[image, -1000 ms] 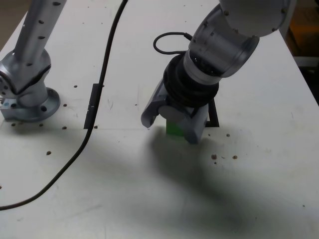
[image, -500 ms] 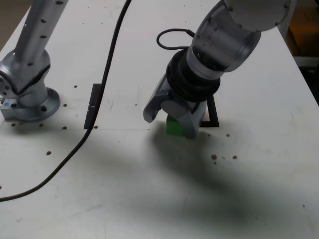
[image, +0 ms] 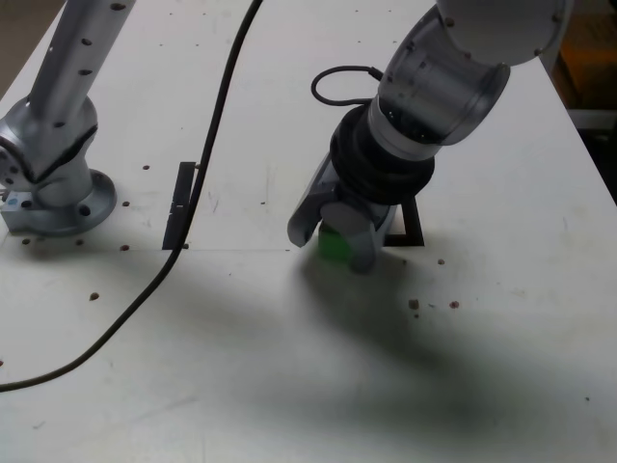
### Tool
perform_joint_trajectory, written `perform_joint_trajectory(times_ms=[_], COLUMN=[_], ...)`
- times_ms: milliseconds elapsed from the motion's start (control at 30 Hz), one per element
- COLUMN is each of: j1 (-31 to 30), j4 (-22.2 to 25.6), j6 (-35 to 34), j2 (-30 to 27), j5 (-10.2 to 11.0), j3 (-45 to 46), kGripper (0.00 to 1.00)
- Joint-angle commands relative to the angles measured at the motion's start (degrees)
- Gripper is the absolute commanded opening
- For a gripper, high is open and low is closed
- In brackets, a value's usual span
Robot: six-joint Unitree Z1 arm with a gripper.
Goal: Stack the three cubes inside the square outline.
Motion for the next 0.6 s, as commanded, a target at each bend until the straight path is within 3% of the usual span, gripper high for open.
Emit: perform_joint_trajectory(times_ms=[0, 200, 567], j1=[0.05, -0.36, -4.18], j4=[-0.06, 0.66, 4.57], j6=[-0.18, -1.74, -7.92], j2=[-0.07, -1.83, -12.92], j5=[-0.09, -0.28, -2.45], j3=[0.13, 0.87, 5.41], kGripper=[0.36, 0.34, 0.34])
